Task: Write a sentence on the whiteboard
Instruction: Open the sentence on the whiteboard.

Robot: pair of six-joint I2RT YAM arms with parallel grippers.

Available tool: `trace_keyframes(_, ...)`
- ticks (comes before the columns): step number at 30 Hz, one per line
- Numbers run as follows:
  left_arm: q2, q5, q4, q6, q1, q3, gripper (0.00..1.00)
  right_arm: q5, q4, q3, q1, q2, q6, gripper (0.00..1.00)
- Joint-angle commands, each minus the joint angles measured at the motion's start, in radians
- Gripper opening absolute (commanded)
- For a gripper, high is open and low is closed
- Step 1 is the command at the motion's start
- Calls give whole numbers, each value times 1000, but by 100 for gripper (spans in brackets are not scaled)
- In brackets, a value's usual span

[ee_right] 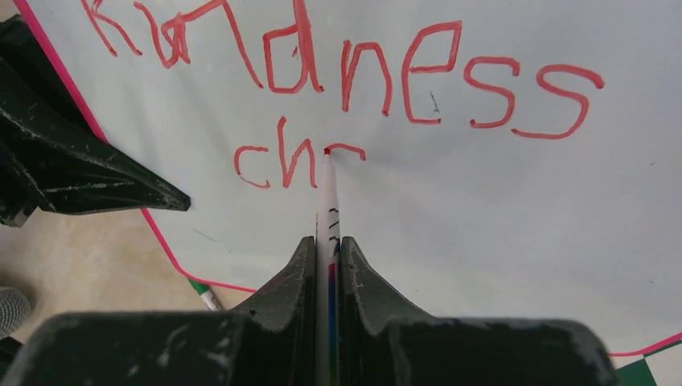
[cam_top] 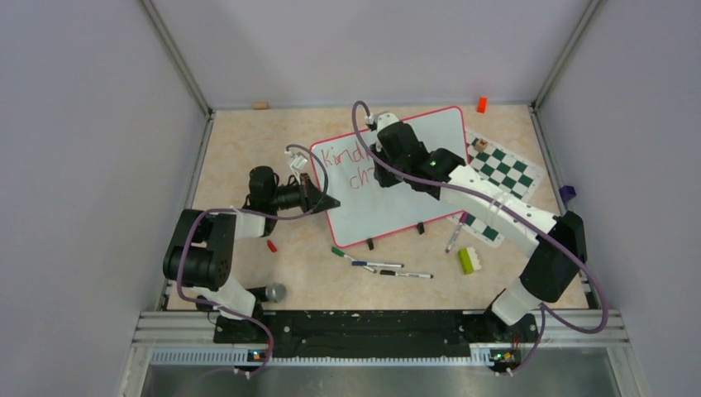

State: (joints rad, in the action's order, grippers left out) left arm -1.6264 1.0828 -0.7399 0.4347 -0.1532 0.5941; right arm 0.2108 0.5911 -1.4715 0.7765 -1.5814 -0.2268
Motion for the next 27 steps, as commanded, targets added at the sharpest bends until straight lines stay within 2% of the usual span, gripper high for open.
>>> trace_keyframes(1,-44,-187,88,-125,-2,-32,0,-51,-17,21,-6,9,20,0)
trace_keyframes(7,-44,-189,89,-125,-2,-31,0,-24,36,20,-7,8,31,0)
trace_keyframes(15,-42,-189,91,-125,-3,-33,0,93,42,-27,-6,-9,27,0)
trace_keyframes(27,-43,-189,91,-126,-2,-32,0,99,39,-105,-9,-47,43,0)
